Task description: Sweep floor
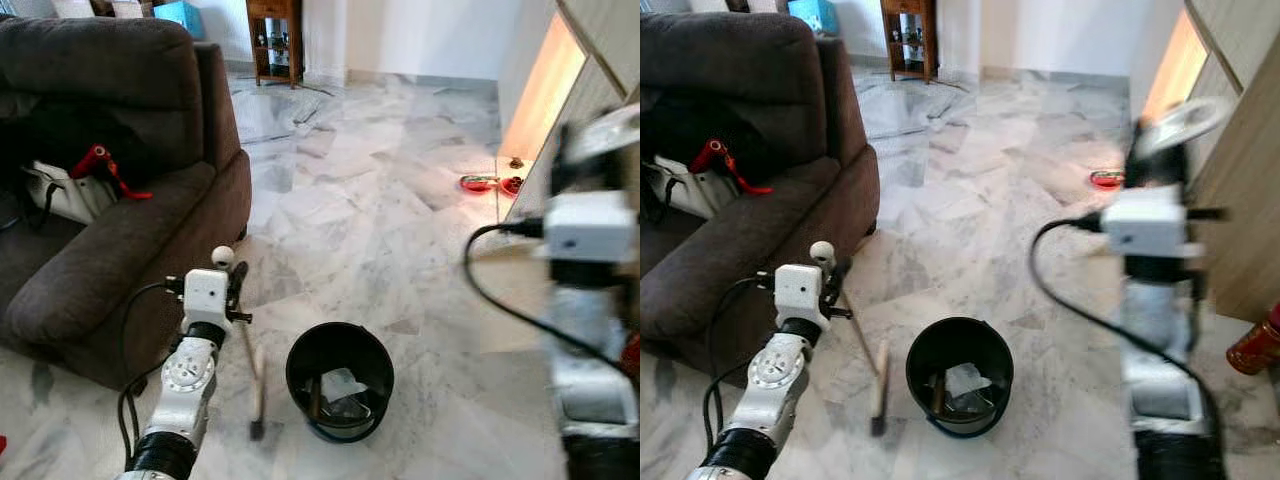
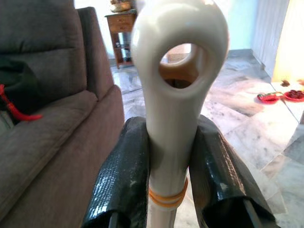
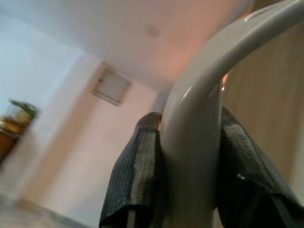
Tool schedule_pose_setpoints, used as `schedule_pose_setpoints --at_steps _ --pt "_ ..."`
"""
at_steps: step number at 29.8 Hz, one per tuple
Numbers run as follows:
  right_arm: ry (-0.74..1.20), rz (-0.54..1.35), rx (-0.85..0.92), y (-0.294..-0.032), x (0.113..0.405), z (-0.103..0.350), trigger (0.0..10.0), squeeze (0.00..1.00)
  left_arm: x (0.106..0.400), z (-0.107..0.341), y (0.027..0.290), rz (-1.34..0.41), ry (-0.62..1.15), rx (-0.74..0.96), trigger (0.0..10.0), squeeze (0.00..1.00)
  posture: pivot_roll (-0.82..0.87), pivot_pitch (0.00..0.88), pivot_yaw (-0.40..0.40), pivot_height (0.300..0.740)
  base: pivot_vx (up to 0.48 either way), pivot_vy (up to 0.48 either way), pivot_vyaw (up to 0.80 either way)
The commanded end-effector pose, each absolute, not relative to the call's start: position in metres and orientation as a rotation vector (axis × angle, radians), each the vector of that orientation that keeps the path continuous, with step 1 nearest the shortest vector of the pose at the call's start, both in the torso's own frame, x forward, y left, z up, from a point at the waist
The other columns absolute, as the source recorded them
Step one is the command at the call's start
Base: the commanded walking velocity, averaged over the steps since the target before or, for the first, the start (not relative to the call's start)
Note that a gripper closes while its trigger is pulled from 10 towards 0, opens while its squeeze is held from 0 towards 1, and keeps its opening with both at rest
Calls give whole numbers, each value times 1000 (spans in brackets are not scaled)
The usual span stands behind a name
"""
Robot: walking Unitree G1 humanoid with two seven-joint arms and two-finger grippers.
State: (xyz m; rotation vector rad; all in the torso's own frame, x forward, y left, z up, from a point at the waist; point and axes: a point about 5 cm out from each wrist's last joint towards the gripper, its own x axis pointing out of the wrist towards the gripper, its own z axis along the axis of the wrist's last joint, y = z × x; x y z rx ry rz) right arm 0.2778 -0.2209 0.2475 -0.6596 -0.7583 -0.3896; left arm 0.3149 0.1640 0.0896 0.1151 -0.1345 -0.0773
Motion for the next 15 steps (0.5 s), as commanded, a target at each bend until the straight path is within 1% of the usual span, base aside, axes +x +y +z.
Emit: schedule_pose_setpoints --at_steps 1,6,9,12,15 --pt "-839 -358 -596 -207 275 258 10000 0 318 101 158 -95 -199 102 10000 0 -34 0 29 740 0 0 0" --pt "-829 -355 -600 -210 278 253 10000 0 318 101 158 -100 -197 101 10000 0 -31 0 28 740 0 0 0" --pt "-765 -341 -597 -211 281 237 10000 0 318 100 158 -103 -193 103 10000 0 -34 0 28 740 0 0 0" --pt "-742 -336 -606 -211 282 231 10000 0 317 100 158 -104 -191 104 10000 0 -34 0 28 740 0 0 0" --pt "-611 -333 -607 -219 284 195 10000 0 313 96 162 -111 -179 117 10000 0 -28 0 28 740 0 0 0"
